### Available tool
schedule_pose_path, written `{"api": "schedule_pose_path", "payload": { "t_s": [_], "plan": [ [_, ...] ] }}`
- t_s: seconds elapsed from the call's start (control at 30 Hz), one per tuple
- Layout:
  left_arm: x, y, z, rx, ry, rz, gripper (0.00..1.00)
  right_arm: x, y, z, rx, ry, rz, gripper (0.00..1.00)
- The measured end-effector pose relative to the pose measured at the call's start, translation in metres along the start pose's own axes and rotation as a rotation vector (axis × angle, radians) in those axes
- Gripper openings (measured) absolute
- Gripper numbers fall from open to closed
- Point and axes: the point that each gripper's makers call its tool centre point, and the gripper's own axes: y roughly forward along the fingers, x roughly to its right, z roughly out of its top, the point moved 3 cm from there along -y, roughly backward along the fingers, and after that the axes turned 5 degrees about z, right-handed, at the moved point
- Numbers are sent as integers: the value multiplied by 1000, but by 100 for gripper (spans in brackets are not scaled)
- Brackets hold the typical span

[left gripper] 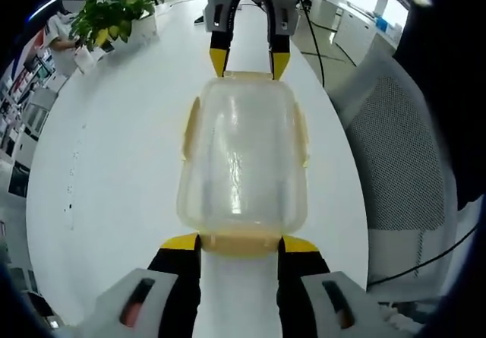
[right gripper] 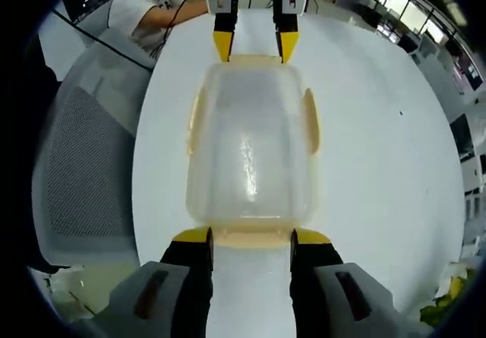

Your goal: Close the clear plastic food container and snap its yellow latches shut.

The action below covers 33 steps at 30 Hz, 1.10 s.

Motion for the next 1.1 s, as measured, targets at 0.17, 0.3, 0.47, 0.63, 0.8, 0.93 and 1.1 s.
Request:
{"api": "schedule_pose_path", "payload": {
  "t_s": [0.17,0.3,0.47,0.63,0.8,0.93,1.1],
  "plan": [
    [-2,6,9,0,-1,-3,33,1,-3,-10,1,5,-2,36],
    [-2,10,17,1,2,-10,33,2,-6,-17,-8,11,5,36],
    [2,14,26,7,-3,-19,33,0,-10,-28,-10,14,18,36],
    [3,18,34,19,-6,-26,33,-2,-11,-38,-10,13,22,36],
    [6,22,41,24,-7,-31,33,-3,-13,-46,-5,7,17,36],
    [6,24,42,21,-11,-29,34,-2,-12,-48,-1,4,17,36],
    [5,26,41,6,-12,-23,34,-1,-9,-48,7,3,19,36]
  ]
}}
